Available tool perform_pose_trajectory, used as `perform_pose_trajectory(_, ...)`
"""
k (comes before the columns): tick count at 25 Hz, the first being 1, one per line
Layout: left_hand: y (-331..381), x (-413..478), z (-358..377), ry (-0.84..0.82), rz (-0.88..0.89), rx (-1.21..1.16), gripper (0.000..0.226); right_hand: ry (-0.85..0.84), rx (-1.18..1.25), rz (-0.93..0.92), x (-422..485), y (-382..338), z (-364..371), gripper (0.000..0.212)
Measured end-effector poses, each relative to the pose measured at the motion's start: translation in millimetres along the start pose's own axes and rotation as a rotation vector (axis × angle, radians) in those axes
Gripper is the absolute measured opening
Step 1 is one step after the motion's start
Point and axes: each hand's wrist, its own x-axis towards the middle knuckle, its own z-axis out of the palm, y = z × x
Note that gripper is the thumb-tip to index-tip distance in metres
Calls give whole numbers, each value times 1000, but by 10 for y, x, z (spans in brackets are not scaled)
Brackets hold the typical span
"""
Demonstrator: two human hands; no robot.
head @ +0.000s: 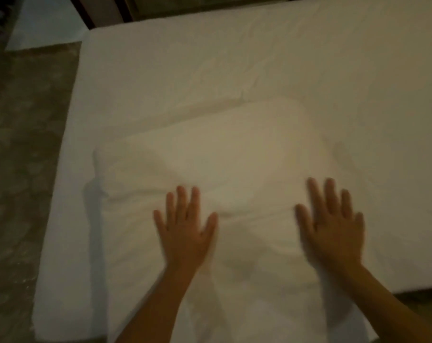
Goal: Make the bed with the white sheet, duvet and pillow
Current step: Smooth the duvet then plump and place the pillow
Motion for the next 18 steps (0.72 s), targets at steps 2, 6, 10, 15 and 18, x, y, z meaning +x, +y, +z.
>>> perform_pose_trajectory(2, -166, 114, 21, 16, 11, 11, 69, -24, 130, 234, 11, 153, -69, 64)
perform_pose_trajectory(6, 617, 612, -258, 45, 419, -223, 56, 23, 168, 151, 393, -538, -207, 66)
perform_pose_trajectory(10, 1344, 1466, -191, -15, 725, -75, 56, -91, 221, 382, 723, -412, -50, 60)
perform_pose_trajectory(15, 1319, 1815, -215, -159, 584, 61, 69, -260, 235, 734, 158, -26, -160, 74)
perform_pose_trajectory(18, 1741, 1742, -288, -91, 666, 87, 68, -120, 217, 626, 396, -434, -144, 76)
